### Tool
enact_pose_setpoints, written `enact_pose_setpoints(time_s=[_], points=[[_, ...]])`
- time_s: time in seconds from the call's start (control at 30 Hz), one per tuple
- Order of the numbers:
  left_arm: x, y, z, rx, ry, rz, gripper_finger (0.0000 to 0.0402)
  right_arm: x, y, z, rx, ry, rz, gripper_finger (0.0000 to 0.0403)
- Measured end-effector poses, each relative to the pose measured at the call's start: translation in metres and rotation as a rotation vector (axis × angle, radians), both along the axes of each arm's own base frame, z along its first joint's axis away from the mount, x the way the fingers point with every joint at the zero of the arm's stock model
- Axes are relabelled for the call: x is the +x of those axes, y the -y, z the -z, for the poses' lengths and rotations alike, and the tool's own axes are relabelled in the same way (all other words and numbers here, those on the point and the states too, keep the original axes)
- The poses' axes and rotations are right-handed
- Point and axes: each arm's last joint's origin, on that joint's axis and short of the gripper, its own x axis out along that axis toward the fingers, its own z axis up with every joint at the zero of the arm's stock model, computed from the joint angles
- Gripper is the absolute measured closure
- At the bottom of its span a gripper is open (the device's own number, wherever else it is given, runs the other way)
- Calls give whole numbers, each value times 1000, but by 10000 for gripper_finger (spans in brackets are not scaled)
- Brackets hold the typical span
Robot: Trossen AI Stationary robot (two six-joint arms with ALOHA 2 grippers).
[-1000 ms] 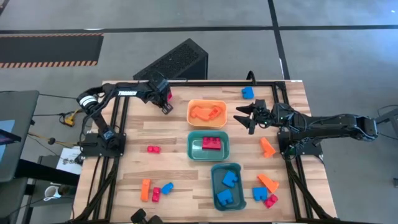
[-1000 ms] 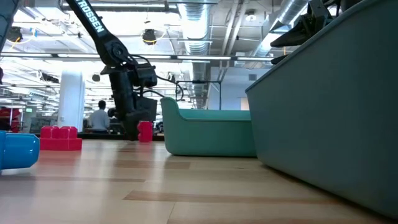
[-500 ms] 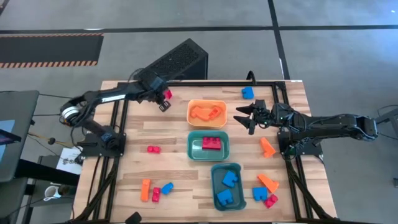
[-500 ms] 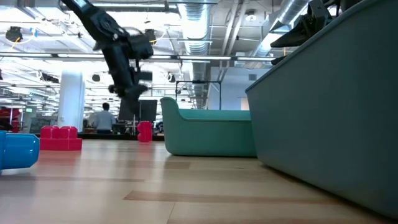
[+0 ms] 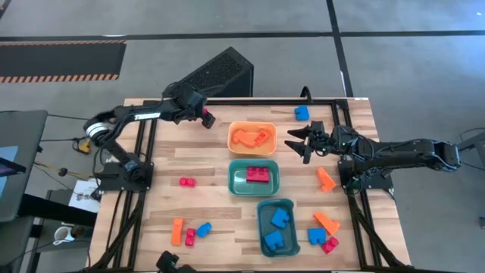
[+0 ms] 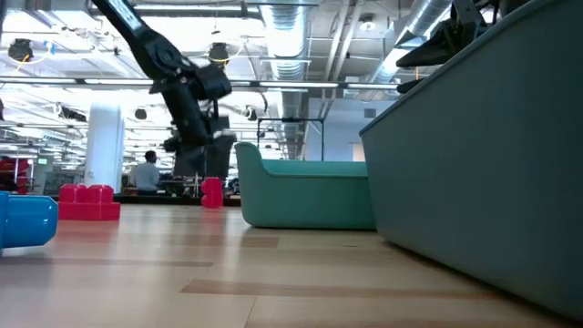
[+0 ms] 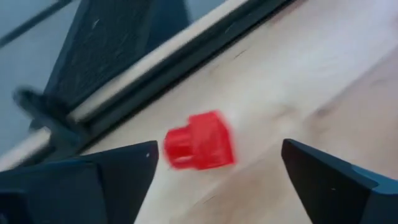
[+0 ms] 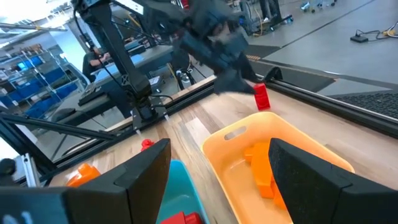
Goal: Sort & place blocks by color
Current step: Put the red game piece into the green bin
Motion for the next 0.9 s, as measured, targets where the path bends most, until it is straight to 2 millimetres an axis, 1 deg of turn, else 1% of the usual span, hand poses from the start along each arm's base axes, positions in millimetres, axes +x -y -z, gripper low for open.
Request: enact_pose_setpoints(time_s=[0.1, 0.2, 0.3, 0.37, 0.47, 0.53, 0.6, 0.7, 0.8, 0.9], points=[[1, -9, 16, 14, -32, -79, 51, 0, 0, 0, 0, -1, 0, 111], [5, -14, 26, 14, -12, -100, 48, 0, 0, 0, 0, -1, 0, 111], [10, -17, 34, 11, 14, -113, 51, 0, 0, 0, 0, -1, 0, 111], [12, -18, 37, 9, 33, -117, 64, 0, 0, 0, 0, -1, 0, 111], [13, -19, 42, -11, 53, -120, 100, 0, 0, 0, 0, -1, 0, 111], [13, -19, 42, -7, 41, -125, 138, 0, 0, 0, 0, -2, 0, 111], [15, -18, 41, 18, 26, -124, 187, 0, 0, 0, 0, -2, 0, 111], [17, -14, 37, 42, 4, -96, 272, 0, 0, 0, 0, -2, 0, 111], [20, -7, 29, 57, 5, -49, 268, 0, 0, 0, 0, -3, 0, 111], [24, 4, 12, 80, 47, -5, 268, 0, 0, 1, 2, -11, 0, 111]])
